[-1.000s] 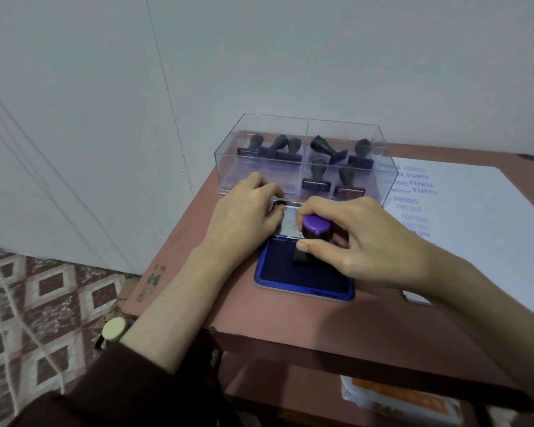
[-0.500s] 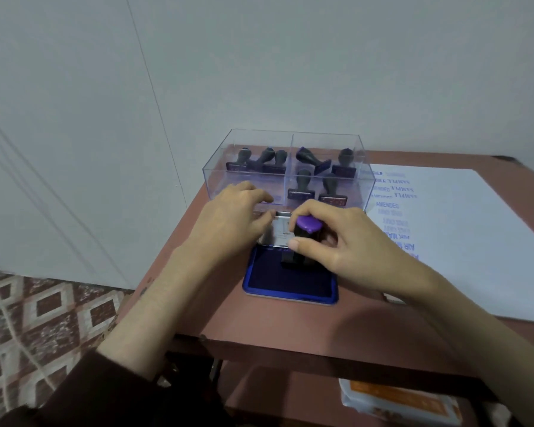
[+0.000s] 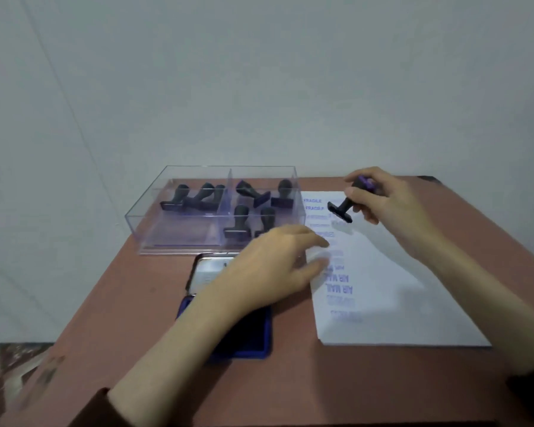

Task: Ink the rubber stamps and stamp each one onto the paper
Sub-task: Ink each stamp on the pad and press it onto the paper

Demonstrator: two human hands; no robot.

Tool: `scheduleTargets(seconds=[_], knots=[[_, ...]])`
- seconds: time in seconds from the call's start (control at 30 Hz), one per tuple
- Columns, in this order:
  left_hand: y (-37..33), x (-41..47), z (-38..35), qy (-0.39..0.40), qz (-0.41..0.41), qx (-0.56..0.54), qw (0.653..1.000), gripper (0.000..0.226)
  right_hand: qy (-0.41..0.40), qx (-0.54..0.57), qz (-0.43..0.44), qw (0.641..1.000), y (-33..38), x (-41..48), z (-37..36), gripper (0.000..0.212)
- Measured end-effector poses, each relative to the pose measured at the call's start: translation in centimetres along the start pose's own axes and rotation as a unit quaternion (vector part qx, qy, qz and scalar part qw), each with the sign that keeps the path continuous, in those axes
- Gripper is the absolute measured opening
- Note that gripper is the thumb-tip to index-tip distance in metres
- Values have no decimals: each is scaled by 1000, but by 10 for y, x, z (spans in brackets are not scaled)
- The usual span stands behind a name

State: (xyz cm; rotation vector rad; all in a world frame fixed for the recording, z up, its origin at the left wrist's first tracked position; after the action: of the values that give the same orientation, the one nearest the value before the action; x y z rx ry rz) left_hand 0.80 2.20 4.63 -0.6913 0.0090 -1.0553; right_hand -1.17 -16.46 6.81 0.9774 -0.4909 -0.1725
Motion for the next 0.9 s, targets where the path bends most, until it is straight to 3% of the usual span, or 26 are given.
scheduleTargets(seconds=[0.1,0.23,0.9], knots=[[-3,7,-15,59,-9,0,998,46,-17,-165,49,985,-12,15,5,15],[-1,6,-22,103,8,40,994,59,-6,-252,96,963,-19,22,4,13],[4,3,-26,96,8,33,995,59,55,-283,117,950,-30,17,-6,8]])
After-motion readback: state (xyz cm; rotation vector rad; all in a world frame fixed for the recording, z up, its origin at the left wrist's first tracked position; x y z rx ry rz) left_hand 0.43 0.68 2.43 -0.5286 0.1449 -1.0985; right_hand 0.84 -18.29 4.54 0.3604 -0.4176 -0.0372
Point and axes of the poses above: each hand's wrist, its own x-axis towards the middle knuckle, its own z-axis out of the back of the hand, y = z × x, the point moved 3 cm from there along x, towards the middle knuckle, and after that the axes turned 11 degrees about -x, right-handed, at the moved point
